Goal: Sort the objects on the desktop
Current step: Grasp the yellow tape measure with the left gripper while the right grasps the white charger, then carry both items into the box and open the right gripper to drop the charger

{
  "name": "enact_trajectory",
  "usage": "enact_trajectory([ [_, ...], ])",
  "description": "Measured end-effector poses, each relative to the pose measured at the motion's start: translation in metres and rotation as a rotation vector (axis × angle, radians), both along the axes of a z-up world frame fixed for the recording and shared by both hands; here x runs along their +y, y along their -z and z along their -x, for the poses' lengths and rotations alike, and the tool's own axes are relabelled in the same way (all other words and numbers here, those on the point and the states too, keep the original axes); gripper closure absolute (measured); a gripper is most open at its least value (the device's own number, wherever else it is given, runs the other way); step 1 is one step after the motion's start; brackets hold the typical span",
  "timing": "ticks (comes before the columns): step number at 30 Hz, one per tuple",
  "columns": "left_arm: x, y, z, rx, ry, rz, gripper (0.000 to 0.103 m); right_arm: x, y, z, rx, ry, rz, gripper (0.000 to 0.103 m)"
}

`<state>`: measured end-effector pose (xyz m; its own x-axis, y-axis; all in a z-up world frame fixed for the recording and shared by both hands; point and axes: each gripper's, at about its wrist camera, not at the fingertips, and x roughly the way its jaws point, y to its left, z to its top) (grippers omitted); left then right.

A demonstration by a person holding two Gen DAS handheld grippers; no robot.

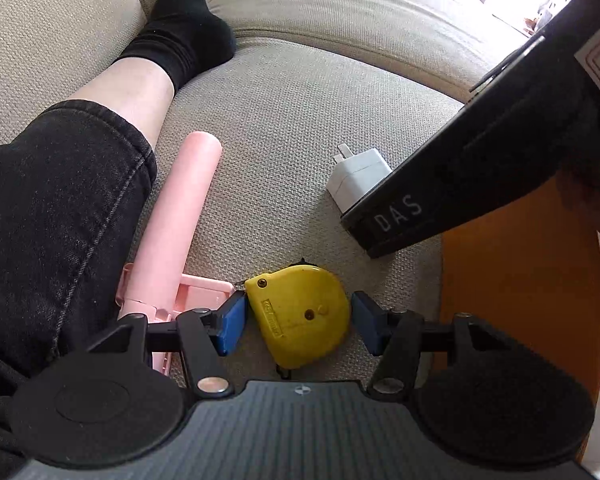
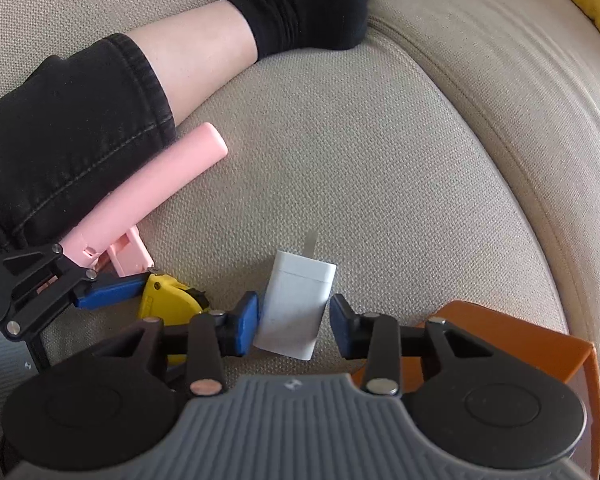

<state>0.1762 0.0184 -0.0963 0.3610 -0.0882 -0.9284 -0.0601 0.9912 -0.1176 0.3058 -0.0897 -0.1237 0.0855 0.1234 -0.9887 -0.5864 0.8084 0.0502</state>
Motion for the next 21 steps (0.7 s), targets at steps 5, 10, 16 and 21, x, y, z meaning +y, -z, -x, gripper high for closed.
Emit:
enact_trajectory([
  [5, 0.005, 0.0, 0.003, -0.017, 0.003, 0.02, 0.038, -0.004, -0.003, 0.004, -0.017, 0.003, -0.018, 0.065],
  [10, 0.011, -0.006, 0.009, -0.053, 0.03, 0.037, 0.039, -0.011, -0.016, 0.009, -0.043, 0.022, -0.07, 0.066],
  [16, 0.018, -0.036, 0.025, -0.127, 0.048, 0.052, 0.039, -0.026, -0.053, 0.025, -0.07, 0.082, -0.174, 0.068],
  [21, 0.02, -0.073, 0.041, -0.204, 0.08, 0.089, 0.039, -0.05, -0.094, 0.045, -0.144, 0.137, -0.254, 0.068],
])
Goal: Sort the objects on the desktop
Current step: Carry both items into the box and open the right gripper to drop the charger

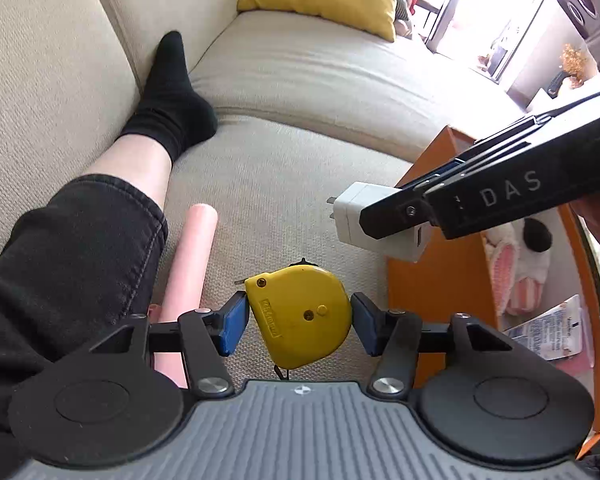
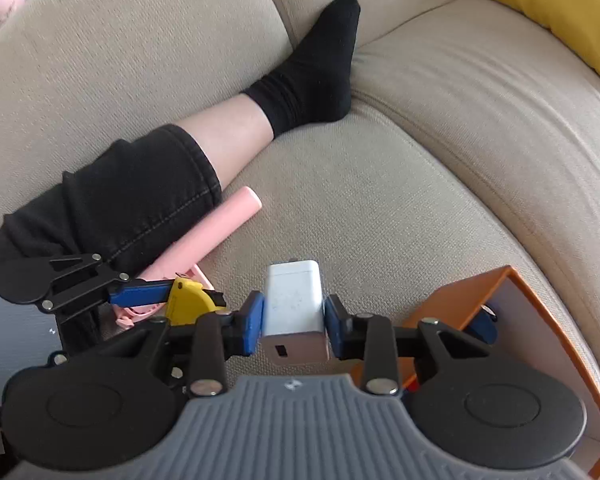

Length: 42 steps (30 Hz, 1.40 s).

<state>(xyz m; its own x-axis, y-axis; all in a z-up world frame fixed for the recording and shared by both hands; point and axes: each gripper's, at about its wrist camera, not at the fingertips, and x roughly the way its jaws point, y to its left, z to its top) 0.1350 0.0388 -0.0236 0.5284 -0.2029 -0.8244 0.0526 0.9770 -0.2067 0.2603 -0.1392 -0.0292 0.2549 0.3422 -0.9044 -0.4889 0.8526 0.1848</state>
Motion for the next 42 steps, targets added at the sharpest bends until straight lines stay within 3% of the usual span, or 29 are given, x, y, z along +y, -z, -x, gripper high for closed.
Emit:
enact_trajectory([
  [4, 0.006, -0.023, 0.007, -0.053, 0.043, 0.011, 0.039, -0.028, -0.031, 0.026, -0.05, 0.069, -0.025, 0.068],
  [10, -0.035, -0.042, 0.01, -0.126, 0.188, -0.004, 0.039, -0.071, -0.045, 0.073, -0.072, 0.152, 0.003, 0.068],
  [16, -0.079, -0.048, 0.018, -0.171, 0.389, -0.072, 0.039, -0.088, -0.012, 0.099, 0.01, 0.12, 0.094, 0.068],
  [23, -0.093, -0.044, 0.011, -0.162, 0.403, -0.068, 0.039, -0.094, 0.034, 0.096, 0.096, 0.137, 0.095, 0.068],
  [28, -0.098, -0.044, 0.008, -0.147, 0.415, -0.076, 0.039, -0.086, 0.058, 0.082, 0.116, 0.057, 0.117, 0.068],
  [34, -0.101, -0.041, 0.004, -0.132, 0.434, -0.077, 0.039, -0.085, 0.077, 0.076, 0.128, -0.116, 0.148, 0.068],
  [42, -0.111, -0.038, -0.001, -0.124, 0.475, -0.086, 0.039, -0.077, 0.088, 0.085, 0.106, -0.323, 0.299, 0.069],
])
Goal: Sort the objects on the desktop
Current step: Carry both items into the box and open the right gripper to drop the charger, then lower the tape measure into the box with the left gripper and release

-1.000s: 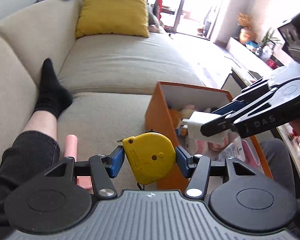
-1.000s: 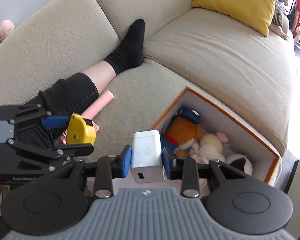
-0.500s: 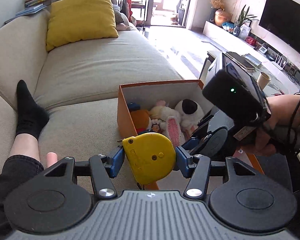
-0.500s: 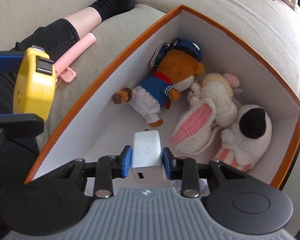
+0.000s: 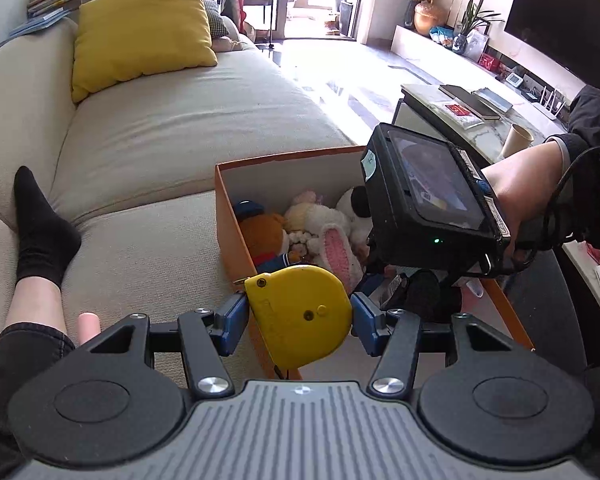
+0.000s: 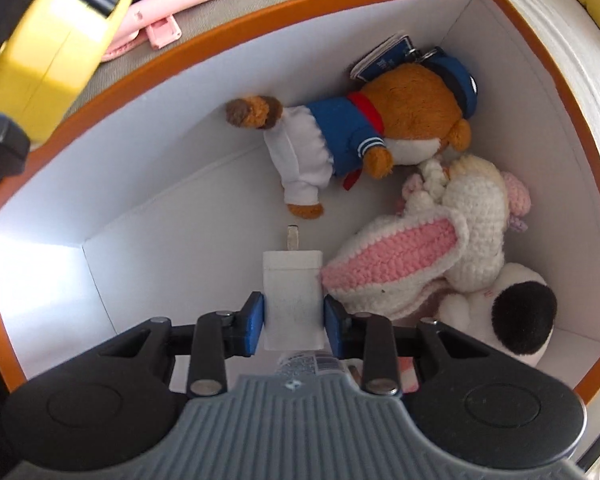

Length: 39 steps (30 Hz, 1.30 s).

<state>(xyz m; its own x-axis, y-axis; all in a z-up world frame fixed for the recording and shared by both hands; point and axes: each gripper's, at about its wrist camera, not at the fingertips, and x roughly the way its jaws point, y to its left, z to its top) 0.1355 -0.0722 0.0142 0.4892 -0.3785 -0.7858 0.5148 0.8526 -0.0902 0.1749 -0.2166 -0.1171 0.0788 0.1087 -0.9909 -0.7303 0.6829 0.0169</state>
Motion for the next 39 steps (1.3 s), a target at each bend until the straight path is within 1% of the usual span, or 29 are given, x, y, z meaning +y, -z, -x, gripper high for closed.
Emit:
enact_trajectory([
  [5, -0.003, 0.001, 0.001, 0.001, 0.014, -0.012, 0.039, 0.004, -0.004, 0.009, -0.032, -0.083, 0.031, 0.069],
  [7, -0.004, 0.002, 0.002, 0.002, 0.017, -0.016, 0.039, 0.004, -0.008, 0.014, -0.047, -0.098, 0.043, 0.067],
  [10, -0.004, 0.002, 0.003, 0.0, 0.016, -0.02, 0.039, 0.002, -0.019, 0.02, -0.048, -0.109, -0.019, 0.067],
  [11, -0.003, 0.002, 0.003, 0.0, 0.016, -0.021, 0.039, 0.001, -0.021, 0.02, -0.045, -0.104, -0.035, 0.069],
  [12, -0.003, 0.002, 0.004, 0.0, 0.018, -0.022, 0.039, 0.0, -0.023, 0.021, -0.042, -0.101, -0.047, 0.079],
  [13, -0.004, 0.001, 0.004, -0.001, 0.022, -0.024, 0.039, 0.0, -0.023, 0.021, -0.028, -0.101, -0.058, 0.086],
  [14, -0.005, 0.0, 0.005, -0.003, 0.029, -0.027, 0.039, -0.001, -0.023, 0.021, -0.015, -0.099, -0.065, 0.091],
  [15, -0.006, 0.0, 0.006, -0.004, 0.037, -0.029, 0.039, -0.001, -0.023, 0.022, -0.001, -0.106, -0.075, 0.093],
  [17, -0.009, 0.0, 0.007, -0.002, 0.054, -0.03, 0.039, -0.001, -0.02, 0.024, 0.033, -0.123, -0.084, 0.094],
  [19, -0.012, 0.002, 0.008, 0.001, 0.077, -0.033, 0.039, 0.001, -0.013, 0.025, 0.059, -0.129, -0.058, 0.094],
  [21, -0.017, 0.006, 0.007, 0.005, 0.103, -0.04, 0.039, 0.003, -0.006, 0.025, 0.053, -0.134, -0.017, 0.094],
  [23, -0.022, 0.009, 0.007, 0.009, 0.134, -0.051, 0.039, 0.003, -0.003, 0.023, 0.045, -0.134, 0.002, 0.094],
  [26, -0.029, 0.016, 0.008, 0.018, 0.185, -0.08, 0.039, -0.002, -0.004, 0.018, 0.044, -0.114, -0.009, 0.097],
  [28, -0.035, 0.021, 0.008, 0.024, 0.218, -0.103, 0.039, -0.005, -0.007, 0.017, 0.041, -0.111, -0.027, 0.097],
  [30, -0.041, 0.028, 0.007, 0.034, 0.248, -0.129, 0.039, -0.01, -0.015, 0.018, 0.021, -0.099, -0.048, 0.094],
  [31, -0.045, 0.031, 0.007, 0.037, 0.266, -0.142, 0.039, -0.014, -0.021, 0.018, 0.003, -0.086, -0.061, 0.094],
  [34, -0.058, 0.04, 0.006, 0.052, 0.313, -0.177, 0.039, -0.029, -0.045, 0.018, -0.072, -0.033, -0.105, 0.092],
  [38, -0.076, 0.056, 0.002, 0.094, 0.324, -0.211, 0.038, -0.049, -0.067, 0.017, -0.178, 0.08, -0.125, 0.092],
  [39, -0.08, 0.061, 0.001, 0.106, 0.313, -0.22, 0.038, -0.053, -0.07, 0.009, -0.197, 0.11, -0.129, 0.092],
])
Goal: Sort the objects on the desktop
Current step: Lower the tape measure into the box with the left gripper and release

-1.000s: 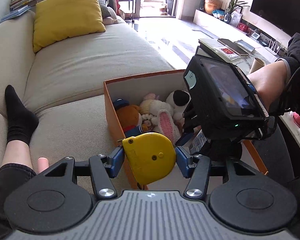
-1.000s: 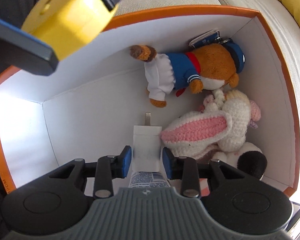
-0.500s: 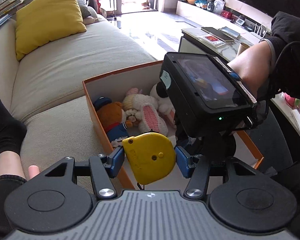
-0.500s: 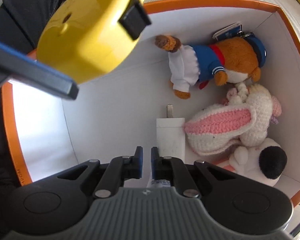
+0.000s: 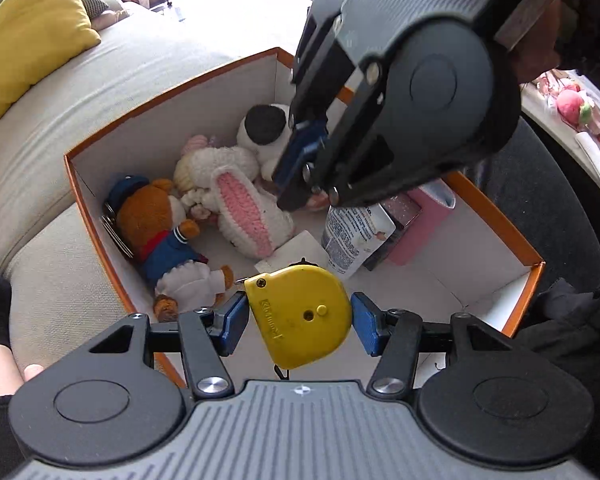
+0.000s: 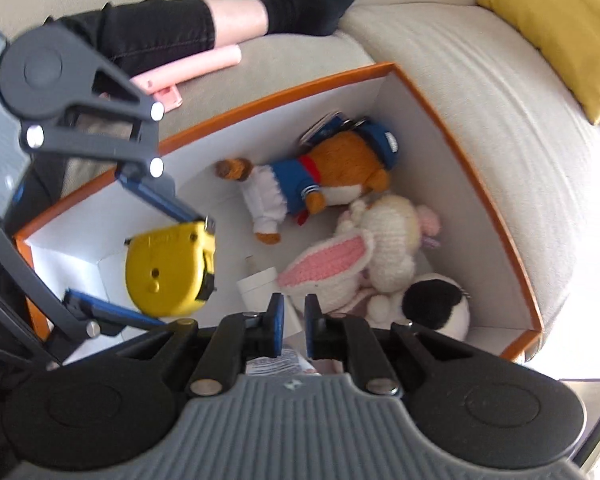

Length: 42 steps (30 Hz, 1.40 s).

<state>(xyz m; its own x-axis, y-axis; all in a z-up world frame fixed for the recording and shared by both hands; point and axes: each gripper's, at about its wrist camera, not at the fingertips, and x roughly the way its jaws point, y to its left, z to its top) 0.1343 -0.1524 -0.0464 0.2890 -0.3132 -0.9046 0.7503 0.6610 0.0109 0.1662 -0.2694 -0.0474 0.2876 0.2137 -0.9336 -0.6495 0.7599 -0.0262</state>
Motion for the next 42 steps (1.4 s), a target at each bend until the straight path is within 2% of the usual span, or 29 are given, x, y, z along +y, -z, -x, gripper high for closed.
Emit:
enact_trajectory([
  [7, -0.023, 0.03, 0.0, 0.038, 0.037, -0.075, 0.038, -0.027, 0.007, -0.014, -0.038, 0.091, -0.048, 0.091],
  [8, -0.025, 0.034, -0.001, 0.042, 0.036, -0.085, 0.038, -0.025, 0.003, -0.002, -0.044, 0.099, -0.056, 0.091],
  [12, -0.03, 0.048, -0.01, 0.099, -0.033, -0.107, 0.038, -0.025, 0.004, -0.006, -0.06, 0.116, -0.085, 0.091],
  [17, -0.034, 0.06, -0.015, 0.174, -0.099, -0.098, 0.039, -0.028, 0.005, -0.01, -0.075, 0.111, -0.112, 0.091],
  [24, -0.028, 0.072, -0.019, 0.195, -0.182, -0.08, 0.039, -0.032, 0.009, -0.008, -0.07, 0.112, -0.127, 0.091],
  [29, -0.018, 0.072, -0.019, 0.204, -0.201, -0.047, 0.039, -0.034, 0.016, -0.005, -0.05, 0.118, -0.122, 0.091],
  [34, -0.01, 0.066, -0.016, 0.189, -0.199, -0.056, 0.039, -0.034, 0.022, -0.003, -0.03, 0.119, -0.108, 0.091],
  [42, 0.016, 0.033, -0.004, 0.128, -0.217, 0.004, 0.038, -0.03, 0.016, 0.0, -0.035, 0.12, -0.09, 0.09],
])
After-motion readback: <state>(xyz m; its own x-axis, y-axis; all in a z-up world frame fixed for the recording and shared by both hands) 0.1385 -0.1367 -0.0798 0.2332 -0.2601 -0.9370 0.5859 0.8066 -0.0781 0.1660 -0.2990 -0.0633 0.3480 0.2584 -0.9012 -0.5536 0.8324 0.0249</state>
